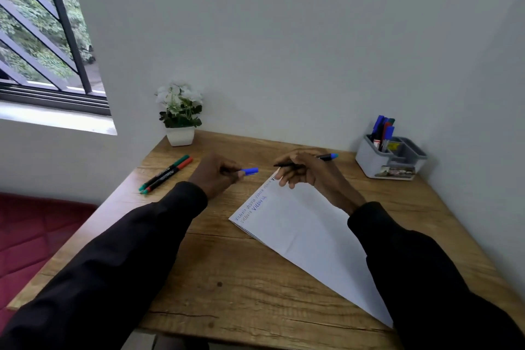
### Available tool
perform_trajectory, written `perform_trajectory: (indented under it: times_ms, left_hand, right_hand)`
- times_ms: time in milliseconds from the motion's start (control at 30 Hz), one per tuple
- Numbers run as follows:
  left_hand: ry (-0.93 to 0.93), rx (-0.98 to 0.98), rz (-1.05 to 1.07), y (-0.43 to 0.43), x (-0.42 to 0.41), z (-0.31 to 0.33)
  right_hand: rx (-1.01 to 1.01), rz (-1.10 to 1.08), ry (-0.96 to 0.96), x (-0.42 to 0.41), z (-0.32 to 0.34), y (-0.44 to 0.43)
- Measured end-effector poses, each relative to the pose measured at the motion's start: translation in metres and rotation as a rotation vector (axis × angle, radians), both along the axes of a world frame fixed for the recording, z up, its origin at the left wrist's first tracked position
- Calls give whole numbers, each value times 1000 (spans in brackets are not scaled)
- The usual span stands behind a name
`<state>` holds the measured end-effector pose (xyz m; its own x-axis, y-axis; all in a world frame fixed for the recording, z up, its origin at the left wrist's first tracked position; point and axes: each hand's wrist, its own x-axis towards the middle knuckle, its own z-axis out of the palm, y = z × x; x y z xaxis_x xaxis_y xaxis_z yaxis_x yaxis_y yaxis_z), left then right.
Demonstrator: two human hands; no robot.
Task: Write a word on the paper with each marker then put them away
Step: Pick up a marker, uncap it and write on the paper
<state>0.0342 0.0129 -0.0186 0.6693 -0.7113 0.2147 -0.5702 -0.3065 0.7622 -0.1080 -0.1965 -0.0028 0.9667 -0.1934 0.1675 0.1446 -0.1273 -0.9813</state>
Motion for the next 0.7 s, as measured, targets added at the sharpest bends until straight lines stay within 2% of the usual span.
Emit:
perform_trajectory:
  times_ms: [100,200,333,433,500,600,700]
  left_hand:
    - [-113,155,64,-6,10,-14]
    - [-170,217,78,-12,15,-24]
    - [-288,318,76,-17,18,-31]
    - [-287,270,102,-17,16,-33]
    - [-240,165,106,-16,13,-30]
    - [-163,0,-11,-12,5,-26]
    - [-80,29,-108,-11,1,-25]
  right_hand:
    - [-50,-80,48,-1,-12,-8]
    - [-177,-163,126,2,-25,-2]
    - [-219,-229,99,7,-35,6]
    - [-156,-192,95,10,-41,9]
    - [-143,-167,92,11,-45,10]
    - [-168,-151,90,12,-48,11]
    - [-183,-173,81,12,-50,11]
